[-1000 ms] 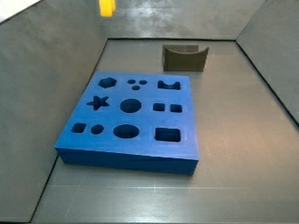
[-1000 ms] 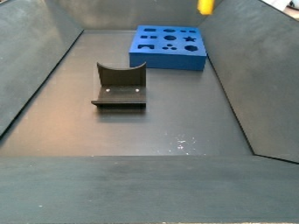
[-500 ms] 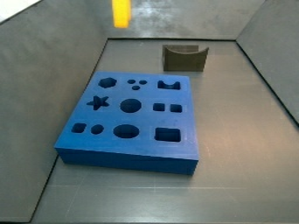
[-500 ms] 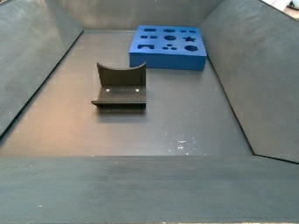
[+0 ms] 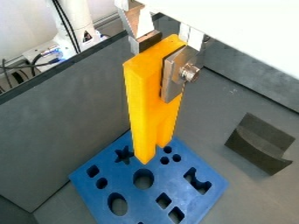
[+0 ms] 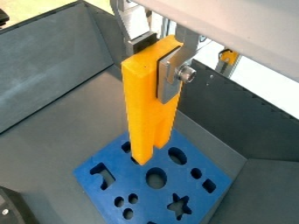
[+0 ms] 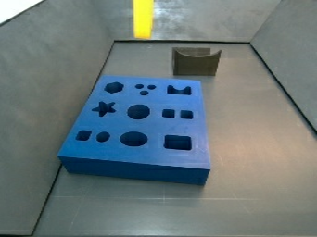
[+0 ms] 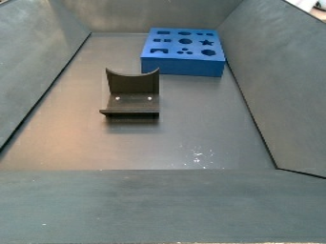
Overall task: Pick up the double-square object. Move up. Move to above the board. Insert the double-square object.
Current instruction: Insert the double-square object.
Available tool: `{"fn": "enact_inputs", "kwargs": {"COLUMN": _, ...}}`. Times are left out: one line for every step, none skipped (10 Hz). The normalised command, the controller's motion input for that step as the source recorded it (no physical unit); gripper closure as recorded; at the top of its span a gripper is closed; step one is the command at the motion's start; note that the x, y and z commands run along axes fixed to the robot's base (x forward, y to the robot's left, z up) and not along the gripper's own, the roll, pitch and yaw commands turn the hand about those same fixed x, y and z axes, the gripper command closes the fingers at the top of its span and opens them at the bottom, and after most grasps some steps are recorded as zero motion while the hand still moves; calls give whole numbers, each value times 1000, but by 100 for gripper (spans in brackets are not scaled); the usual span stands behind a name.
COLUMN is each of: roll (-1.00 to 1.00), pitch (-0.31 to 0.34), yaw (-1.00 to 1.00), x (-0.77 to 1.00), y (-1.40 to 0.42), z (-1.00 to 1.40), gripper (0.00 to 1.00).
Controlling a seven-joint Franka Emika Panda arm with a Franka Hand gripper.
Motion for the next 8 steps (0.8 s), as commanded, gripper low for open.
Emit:
{"fn": "enact_inputs", "kwargs": {"roll": 0, "pitch": 0, "yaw": -291, "x": 143, "y": 0, "z": -103, "gripper": 100}}
{"fn": "enact_inputs", "kwargs": {"roll": 34, "pitch": 31, "yaw": -737, "x": 177, "y": 0, "z": -89, "gripper": 100}}
{"fn": "enact_inputs", "kwargs": {"roll": 26, "pitch": 21, "yaw": -883, "x": 9, "y": 0, "z": -77, "gripper": 100}}
{"fn": "enact_inputs", "kwargs": {"roll": 20, "pitch": 6, "yaw": -934, "x": 0, "y": 0, "z": -80, "gripper": 100}}
{"fn": "enact_inputs", "kwargs": {"roll": 23, "pitch": 0, "yaw": -929, "x": 51, "y": 0, "z": -109, "gripper": 100}}
{"fn": "enact_inputs", "kwargs": {"roll": 29, "pitch": -23, "yaw": -949, "x": 83, "y": 0, "z": -171, "gripper": 100}}
{"fn": "enact_inputs", "kwargs": {"roll": 114, "pitch": -66, "yaw": -769, "x": 294, "y": -3, "z": -380, "gripper": 100}}
{"fn": "enact_inputs", "kwargs": {"roll": 151, "pitch": -50, "yaw": -729, "x": 334, "y": -37, "z": -451, "gripper": 100}}
